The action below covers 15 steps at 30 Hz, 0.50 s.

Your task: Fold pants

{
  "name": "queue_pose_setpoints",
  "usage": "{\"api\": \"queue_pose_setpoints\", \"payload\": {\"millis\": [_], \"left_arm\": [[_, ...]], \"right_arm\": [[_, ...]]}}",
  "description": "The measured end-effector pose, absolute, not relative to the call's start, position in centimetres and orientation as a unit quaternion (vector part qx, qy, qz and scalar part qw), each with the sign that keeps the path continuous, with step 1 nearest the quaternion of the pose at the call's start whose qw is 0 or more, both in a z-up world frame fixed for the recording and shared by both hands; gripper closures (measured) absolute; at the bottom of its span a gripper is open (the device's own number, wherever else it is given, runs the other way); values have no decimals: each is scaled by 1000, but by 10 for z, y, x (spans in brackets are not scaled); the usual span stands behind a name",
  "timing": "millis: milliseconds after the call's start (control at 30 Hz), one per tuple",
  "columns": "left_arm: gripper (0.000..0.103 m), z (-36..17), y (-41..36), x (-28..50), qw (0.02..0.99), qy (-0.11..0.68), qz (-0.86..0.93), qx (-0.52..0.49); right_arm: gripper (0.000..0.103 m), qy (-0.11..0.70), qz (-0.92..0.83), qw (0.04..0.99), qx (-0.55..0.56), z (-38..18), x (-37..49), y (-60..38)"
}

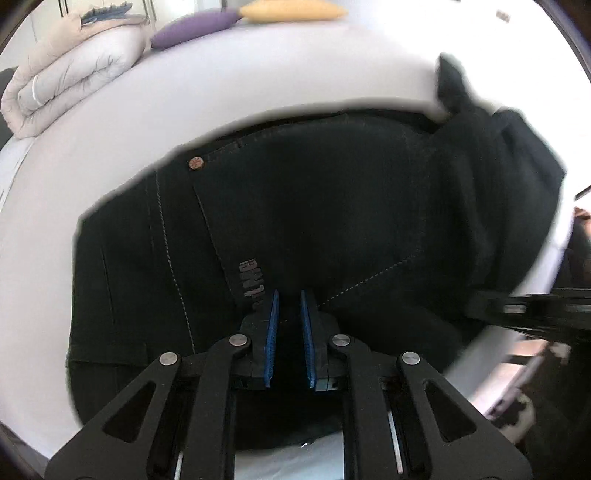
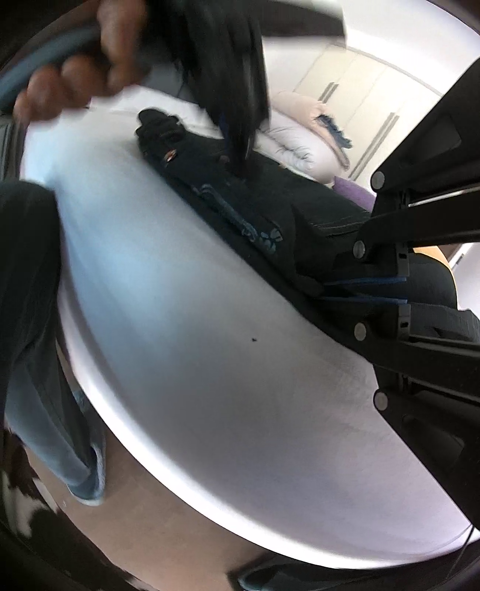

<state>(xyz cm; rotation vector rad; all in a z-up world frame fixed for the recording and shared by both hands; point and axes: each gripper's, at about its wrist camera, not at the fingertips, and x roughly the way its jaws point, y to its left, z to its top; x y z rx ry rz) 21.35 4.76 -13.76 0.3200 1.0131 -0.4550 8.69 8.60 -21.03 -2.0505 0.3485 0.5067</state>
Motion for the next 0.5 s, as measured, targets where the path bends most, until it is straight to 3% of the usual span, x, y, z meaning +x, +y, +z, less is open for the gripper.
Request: {"api": "queue_pose_setpoints", "payload": {"millis": [67,133,167,233,400,500], "left_arm": [[91,-139,43,218,843,476,-203,149],[91,-139,42,223,842,484,-196,135],[91,-141,42,222,842,485,-195,133],[91,-142,40,230,841,487,-192,133],[91,-141,31,235,839,496,-176,137],[91,-142,22,232,839,497,-171,139]], "right_arm": [[80,125,181,520,-825,-210,86,86],[49,103,152,572,-799,-203,83,87],[38,95,135,612,-773,-195,82,87],[2,92,114,680,-719,-178,76,83],[0,170,91,833,-518,-126,63,36],[8,229,53,912,-335,-82,82,-26]]}}
